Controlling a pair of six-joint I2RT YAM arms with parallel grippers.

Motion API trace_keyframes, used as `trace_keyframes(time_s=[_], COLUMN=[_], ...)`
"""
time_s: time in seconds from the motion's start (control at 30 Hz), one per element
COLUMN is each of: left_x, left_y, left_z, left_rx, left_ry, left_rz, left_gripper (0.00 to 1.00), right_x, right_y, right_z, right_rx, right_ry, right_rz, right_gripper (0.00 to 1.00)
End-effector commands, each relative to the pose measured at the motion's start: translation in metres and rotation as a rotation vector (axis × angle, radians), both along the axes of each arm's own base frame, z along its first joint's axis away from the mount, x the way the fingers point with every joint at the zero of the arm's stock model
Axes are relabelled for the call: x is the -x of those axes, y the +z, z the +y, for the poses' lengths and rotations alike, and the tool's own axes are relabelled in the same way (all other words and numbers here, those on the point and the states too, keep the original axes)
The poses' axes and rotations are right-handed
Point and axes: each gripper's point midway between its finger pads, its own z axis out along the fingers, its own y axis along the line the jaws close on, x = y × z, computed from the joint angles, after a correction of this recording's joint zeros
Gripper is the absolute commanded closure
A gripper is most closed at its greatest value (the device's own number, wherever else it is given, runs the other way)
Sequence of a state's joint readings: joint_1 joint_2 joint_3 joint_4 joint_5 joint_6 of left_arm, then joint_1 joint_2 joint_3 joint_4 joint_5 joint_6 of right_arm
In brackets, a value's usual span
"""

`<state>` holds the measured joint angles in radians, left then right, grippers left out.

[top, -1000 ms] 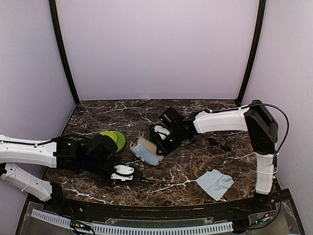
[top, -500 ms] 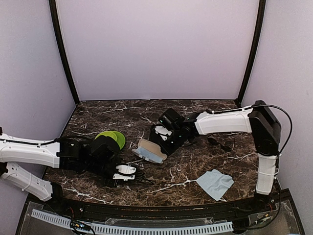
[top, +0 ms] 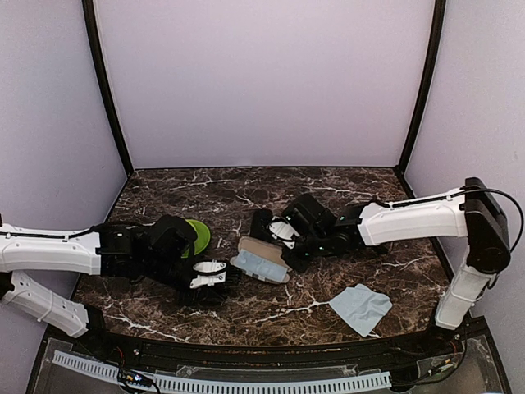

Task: Organize the sunglasses
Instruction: Move the opened sunglasses case to the center of the board.

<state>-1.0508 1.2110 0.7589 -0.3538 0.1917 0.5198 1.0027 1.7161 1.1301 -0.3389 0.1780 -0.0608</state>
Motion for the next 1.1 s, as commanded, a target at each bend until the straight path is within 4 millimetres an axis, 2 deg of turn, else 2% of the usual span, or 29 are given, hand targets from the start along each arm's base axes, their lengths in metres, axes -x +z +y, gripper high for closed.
trace_keyframes(time_s=[0.0,0.13,0.27,0.47,0.67,0.87,1.07], left_x=[-0.002,-0.003,-0.006,-0.021,-0.057,-0.082,-0.095], left_y=[0.008,0.0,0.006,0.031,0.073,0.082,0.083], left_z=[-0.014,-0.016,-0.021,-0.036,-0.049,-0.038,-0.021], left_rx=[0.048,0.029,0.076,0.249,0.542,0.712,0.87], left_ry=[0.005,0.012,0.025,0.122,0.391,0.641,0.799], left_rz=[0.079,0.113,0.111,0.118,0.176,0.26,0.31], left_gripper=[0.76,0.79,0.81,0.82,0.86,0.88,0.86], right_x=[-0.008,-0.007,-0.003,-0.004,-0.008,-0.013,-0.014], right_y=[0.019,0.016,0.014,0.018,0.017,0.016,0.02], right_z=[0.003,0.002,0.003,0.002,-0.003,-0.009,-0.006], right_rx=[-0.063,-0.069,-0.082,-0.109,-0.112,-0.088,-0.131], right_ry=[0.002,-0.004,0.0,-0.015,-0.072,-0.148,-0.206], right_rz=[-0.108,-0.099,-0.081,-0.099,-0.131,-0.163,-0.174], right_gripper=[1.0,1.0,1.0,1.0,1.0,1.0,1.0])
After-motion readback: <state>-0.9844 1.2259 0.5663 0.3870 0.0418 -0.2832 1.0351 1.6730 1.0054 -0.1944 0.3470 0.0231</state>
